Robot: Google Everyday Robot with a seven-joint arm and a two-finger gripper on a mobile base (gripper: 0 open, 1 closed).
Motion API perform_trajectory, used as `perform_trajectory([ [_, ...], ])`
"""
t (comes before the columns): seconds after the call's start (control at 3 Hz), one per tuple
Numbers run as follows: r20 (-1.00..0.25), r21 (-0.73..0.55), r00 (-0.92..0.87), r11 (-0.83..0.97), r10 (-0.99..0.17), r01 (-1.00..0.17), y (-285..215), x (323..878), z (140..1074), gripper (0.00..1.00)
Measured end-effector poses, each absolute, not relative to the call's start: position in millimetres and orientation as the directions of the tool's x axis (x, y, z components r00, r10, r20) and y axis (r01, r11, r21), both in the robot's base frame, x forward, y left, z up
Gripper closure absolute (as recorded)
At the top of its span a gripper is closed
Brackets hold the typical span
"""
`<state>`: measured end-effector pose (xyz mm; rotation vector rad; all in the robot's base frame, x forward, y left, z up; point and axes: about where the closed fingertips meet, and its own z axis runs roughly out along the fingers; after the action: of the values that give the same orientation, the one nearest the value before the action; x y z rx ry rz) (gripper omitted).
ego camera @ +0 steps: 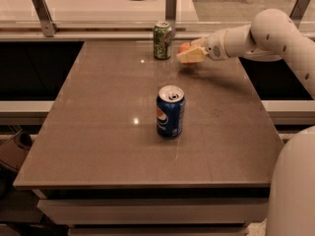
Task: Move apple near green can
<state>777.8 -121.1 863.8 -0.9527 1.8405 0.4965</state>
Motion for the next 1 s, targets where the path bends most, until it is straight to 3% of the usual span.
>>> perform_trajectory([
  [0.67, -0.888, -0.116, -0.229, 0.674, -0.400, -0.730, -106.3, 775.5, 842.4, 1.00],
  [1.0, -0.888, -0.118, -0.231, 0.683, -0.397, -0.721, -107.3, 778.0, 840.9, 0.81],
])
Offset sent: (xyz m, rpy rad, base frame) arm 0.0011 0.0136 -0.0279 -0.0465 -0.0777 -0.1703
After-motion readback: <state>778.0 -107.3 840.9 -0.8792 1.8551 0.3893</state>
